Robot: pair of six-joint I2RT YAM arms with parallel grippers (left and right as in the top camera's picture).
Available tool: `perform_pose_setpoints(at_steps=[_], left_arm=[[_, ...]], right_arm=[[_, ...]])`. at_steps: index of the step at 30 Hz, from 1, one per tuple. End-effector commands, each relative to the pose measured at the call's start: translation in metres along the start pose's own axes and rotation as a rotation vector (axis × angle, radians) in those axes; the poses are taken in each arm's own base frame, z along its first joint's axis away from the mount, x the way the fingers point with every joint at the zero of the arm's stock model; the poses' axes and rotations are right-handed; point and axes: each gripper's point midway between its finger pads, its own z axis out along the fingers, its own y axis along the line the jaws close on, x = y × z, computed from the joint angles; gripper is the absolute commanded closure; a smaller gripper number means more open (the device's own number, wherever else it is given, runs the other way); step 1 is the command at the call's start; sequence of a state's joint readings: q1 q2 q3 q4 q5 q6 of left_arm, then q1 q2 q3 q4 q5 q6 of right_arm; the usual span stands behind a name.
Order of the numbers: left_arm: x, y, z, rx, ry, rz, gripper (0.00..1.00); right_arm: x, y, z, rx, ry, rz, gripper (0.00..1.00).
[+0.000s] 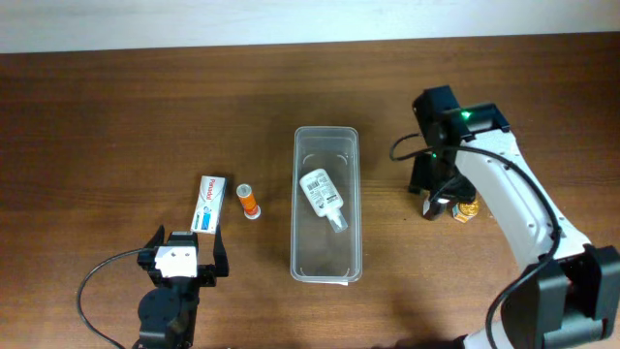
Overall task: Pack container
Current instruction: 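Move right gripper to dark white-capped bottle and grasp it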
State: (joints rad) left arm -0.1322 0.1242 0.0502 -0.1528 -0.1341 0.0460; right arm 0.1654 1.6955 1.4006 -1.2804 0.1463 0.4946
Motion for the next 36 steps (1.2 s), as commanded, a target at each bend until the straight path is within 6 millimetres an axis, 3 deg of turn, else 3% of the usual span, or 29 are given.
perform_pose_setpoints(at_steps=[1,8,18,25,28,32,36], left_arm=[[0.000,0.000,0.000,0.003,-0.005,0.014,0.00],[0.000,0.000,0.000,0.003,-0.005,0.014,0.00],[0.000,0.000,0.000,0.003,-0.005,0.014,0.01],[0.000,0.000,0.000,0.003,-0.005,0.014,0.01],[0.000,0.000,0.000,0.003,-0.005,0.014,0.01],[0.000,0.000,0.000,0.003,-0.005,0.014,0.00],[0.000,0.000,0.000,0.003,-0.005,0.014,0.00]], right_arm=[[0.006,0.000,0.012,-0.055,0.043,-0.013,0.37],[0.007,0.002,0.031,-0.079,0.045,0.009,0.57],[-0.007,0.005,0.021,-0.097,-0.013,0.002,0.75],[-0.011,0.005,0.006,-0.115,-0.054,-0.009,0.76],[-0.011,0.005,0.006,-0.115,-0.054,-0.009,0.86],[-0.015,0.008,0.003,-0.125,-0.078,-0.039,0.86],[-0.020,0.007,-0.015,-0.137,-0.104,-0.042,0.86]])
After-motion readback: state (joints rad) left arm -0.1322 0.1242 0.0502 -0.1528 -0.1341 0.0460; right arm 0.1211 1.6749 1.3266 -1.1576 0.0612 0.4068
